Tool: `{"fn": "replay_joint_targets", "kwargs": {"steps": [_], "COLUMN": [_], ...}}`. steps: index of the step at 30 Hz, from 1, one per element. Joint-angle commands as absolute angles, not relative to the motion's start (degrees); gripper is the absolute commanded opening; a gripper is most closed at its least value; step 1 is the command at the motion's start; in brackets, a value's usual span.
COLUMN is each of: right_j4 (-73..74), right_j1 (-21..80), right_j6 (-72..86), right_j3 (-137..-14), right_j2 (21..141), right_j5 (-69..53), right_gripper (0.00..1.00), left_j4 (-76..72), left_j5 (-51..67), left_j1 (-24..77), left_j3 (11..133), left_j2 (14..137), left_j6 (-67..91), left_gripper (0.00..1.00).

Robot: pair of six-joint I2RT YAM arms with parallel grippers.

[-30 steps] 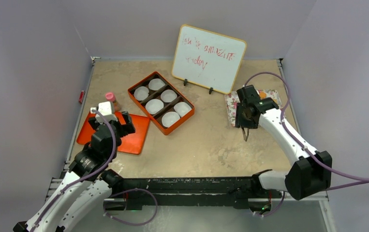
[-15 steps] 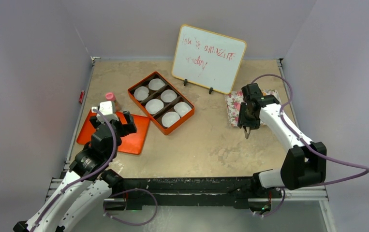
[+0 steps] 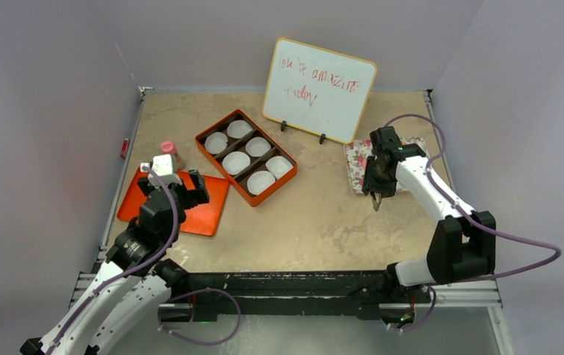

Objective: Pack the cookies

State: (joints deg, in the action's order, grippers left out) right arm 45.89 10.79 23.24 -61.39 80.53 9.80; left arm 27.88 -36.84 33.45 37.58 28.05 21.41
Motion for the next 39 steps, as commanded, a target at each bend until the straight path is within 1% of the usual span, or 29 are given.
{"fn": "replay_joint_targets", "kwargs": {"steps": [1, 9, 13, 17, 21, 29, 34, 36, 39], "right_j4": [45.27, 44.99, 45.09, 45.3, 46.31, 48.68, 49.06, 49.53, 49.02], "right_j1": [10.46, 10.46, 10.38, 10.37, 10.37, 10.37, 10.37, 10.39, 10.45], "right_j6": [22.59, 22.83, 22.75, 22.56, 22.21, 20.61, 19.76, 19.85, 18.88], "right_j3": [-63.35, -64.33, -64.27, -64.0, -64.36, -66.26, -67.0, -67.1, -67.68], "right_j2": [81.58, 82.74, 82.79, 82.79, 82.05, 79.5, 78.67, 78.83, 78.69], "right_j5": [9.15, 9.53, 10.1, 10.35, 10.38, 10.02, 10.83, 9.83, 9.99], "right_gripper": [0.47, 0.46, 0.43, 0.37, 0.28, 0.14, 0.09, 0.0, 0.0], "left_j4": [26.18, 26.19, 26.19, 26.19, 26.19, 26.17, 26.14, 26.18, 26.16], "left_j5": [-36.56, -36.7, -36.74, -36.77, -36.81, -36.83, -36.83, -36.91, -36.91], "left_j1": [33.32, 33.32, 33.34, 33.38, 33.34, 33.34, 33.31, 33.32, 33.33], "left_j3": [37.36, 37.35, 37.35, 37.35, 37.35, 37.27, 37.27, 37.27, 37.31], "left_j2": [28.13, 28.12, 28.12, 28.1, 28.08, 28.01, 27.95, 27.98, 27.95], "left_j6": [20.48, 20.48, 20.48, 20.48, 20.48, 20.52, 20.57, 20.57, 20.57], "left_gripper": [0.93, 0.93, 0.93, 0.93, 0.92, 0.92, 0.92, 0.92, 0.92]}}
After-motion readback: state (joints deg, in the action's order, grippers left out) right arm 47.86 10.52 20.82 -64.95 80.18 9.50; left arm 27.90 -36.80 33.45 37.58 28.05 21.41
